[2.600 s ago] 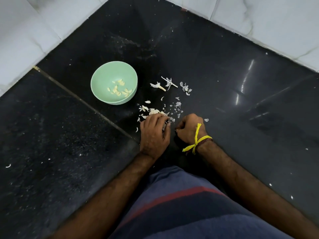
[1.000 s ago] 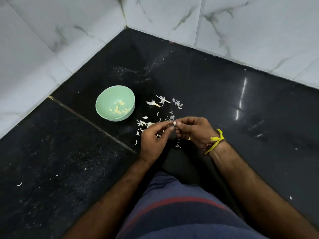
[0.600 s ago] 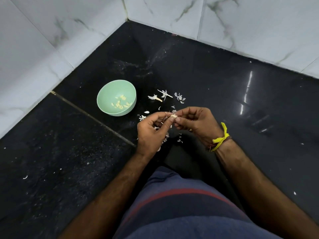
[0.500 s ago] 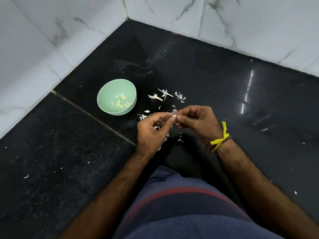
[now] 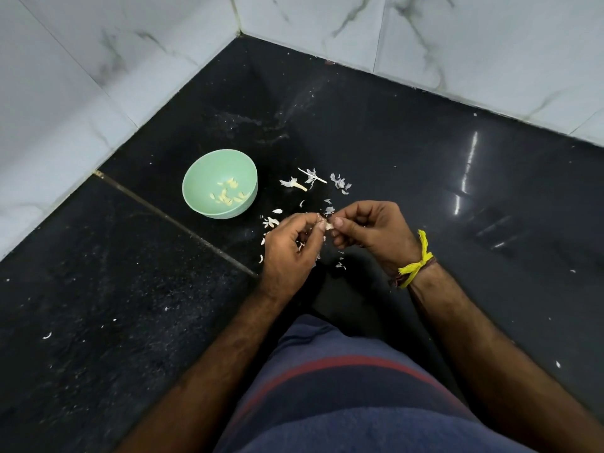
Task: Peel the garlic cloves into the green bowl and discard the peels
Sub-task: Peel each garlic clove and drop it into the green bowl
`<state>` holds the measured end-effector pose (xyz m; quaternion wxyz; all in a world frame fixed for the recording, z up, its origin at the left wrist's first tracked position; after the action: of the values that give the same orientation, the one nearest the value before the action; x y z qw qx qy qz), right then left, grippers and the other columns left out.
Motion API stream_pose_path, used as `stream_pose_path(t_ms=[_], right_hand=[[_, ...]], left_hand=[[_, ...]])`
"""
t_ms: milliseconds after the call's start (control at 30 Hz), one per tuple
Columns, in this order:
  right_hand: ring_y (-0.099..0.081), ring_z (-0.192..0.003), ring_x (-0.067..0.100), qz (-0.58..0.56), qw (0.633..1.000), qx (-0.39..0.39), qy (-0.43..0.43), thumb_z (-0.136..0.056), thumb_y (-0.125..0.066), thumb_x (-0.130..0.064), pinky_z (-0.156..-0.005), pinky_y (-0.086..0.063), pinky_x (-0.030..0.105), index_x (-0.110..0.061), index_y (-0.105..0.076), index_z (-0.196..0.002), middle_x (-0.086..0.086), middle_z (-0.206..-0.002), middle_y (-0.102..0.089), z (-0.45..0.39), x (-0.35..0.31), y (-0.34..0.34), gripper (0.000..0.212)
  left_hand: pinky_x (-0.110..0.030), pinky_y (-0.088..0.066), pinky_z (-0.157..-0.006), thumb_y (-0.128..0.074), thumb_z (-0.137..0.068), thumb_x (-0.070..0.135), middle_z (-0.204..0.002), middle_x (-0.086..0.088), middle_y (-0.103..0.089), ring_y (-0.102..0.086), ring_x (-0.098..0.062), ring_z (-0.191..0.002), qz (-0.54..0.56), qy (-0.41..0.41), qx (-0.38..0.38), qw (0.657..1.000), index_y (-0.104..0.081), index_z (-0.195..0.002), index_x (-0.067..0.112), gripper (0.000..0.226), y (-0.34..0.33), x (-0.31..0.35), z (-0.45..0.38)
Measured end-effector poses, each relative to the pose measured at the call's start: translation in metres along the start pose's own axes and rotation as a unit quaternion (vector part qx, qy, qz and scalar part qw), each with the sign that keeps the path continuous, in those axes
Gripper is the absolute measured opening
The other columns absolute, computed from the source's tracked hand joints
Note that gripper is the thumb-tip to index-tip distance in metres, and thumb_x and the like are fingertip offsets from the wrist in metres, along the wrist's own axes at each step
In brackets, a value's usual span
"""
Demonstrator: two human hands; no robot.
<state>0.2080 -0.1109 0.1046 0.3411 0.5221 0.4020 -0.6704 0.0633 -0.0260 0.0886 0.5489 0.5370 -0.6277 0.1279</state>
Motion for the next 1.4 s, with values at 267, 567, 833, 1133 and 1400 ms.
stream_pose_path(t_ms=[267,567,833,1133,1400], right_hand=[[-0.061,-0.056,0.014,-0.102,0.992,-0.030,-0.074,-0.080,-0.066,-0.010,-0.055,-0.054,0.024,0.002,-0.066,-0.087,0.009,-0.068,-0.066,0.001,0.007,-0.002,0.014],[-0.065,-0.059,0.014,-0.113,0.989,-0.024,-0.094,-0.080,-0.067,-0.013,-0.058,-0.057,0.024,0.000,-0.067,-0.087,0.009,-0.070,-0.069,-0.001,0.010,-0.001,0.015],[-0.062,-0.055,0.013,-0.116,0.988,-0.037,-0.096,-0.079,-0.067,-0.012,-0.054,-0.055,0.023,0.001,-0.066,-0.085,0.009,-0.067,-0.066,0.000,0.012,0.002,0.015],[-0.061,-0.054,0.014,-0.096,0.986,-0.087,-0.102,-0.081,-0.066,-0.012,-0.054,-0.054,0.024,0.000,-0.066,-0.083,0.010,-0.068,-0.065,-0.006,0.012,0.006,0.012],[-0.057,-0.058,0.010,-0.214,0.961,-0.084,-0.155,-0.084,-0.062,-0.008,-0.053,-0.050,0.019,-0.004,-0.066,-0.084,0.007,-0.071,-0.061,-0.007,0.020,0.004,0.005]], left_hand=[[-0.043,-0.058,-0.077,-0.057,-0.100,0.029,-0.090,-0.003,-0.071,-0.068,-0.020,-0.082,0.094,0.114,-0.059,0.987,-0.067,-0.101,0.009,0.022,-0.006,-0.001,0.006],[-0.029,-0.057,-0.076,-0.066,-0.094,0.019,-0.090,0.002,-0.075,-0.070,-0.013,-0.081,0.114,0.119,-0.032,0.986,-0.073,-0.099,0.010,0.013,-0.002,0.003,0.010],[-0.028,-0.056,-0.070,-0.072,-0.089,0.013,-0.084,0.004,-0.075,-0.070,-0.011,-0.072,0.102,0.100,-0.018,0.990,-0.076,-0.092,0.024,0.011,-0.003,0.000,0.010],[-0.025,-0.056,-0.067,-0.070,-0.084,0.011,-0.076,0.002,-0.075,-0.067,-0.009,-0.068,0.136,0.153,-0.017,0.979,-0.074,-0.087,0.021,0.011,-0.005,0.008,0.010],[-0.016,-0.053,-0.062,-0.060,-0.093,-0.009,-0.068,0.000,-0.073,-0.067,-0.005,-0.061,0.251,0.240,-0.038,0.937,-0.068,-0.089,-0.003,0.011,-0.011,0.020,0.008]])
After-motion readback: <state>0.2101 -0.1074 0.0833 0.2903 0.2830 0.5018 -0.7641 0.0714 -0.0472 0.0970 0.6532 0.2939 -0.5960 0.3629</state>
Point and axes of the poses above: each hand's wrist, its own z-axis away from the middle knuckle, its own y-axis out of the back of the hand, x = y × z, the point moved 1 cm from there along -z, towards the middle knuckle
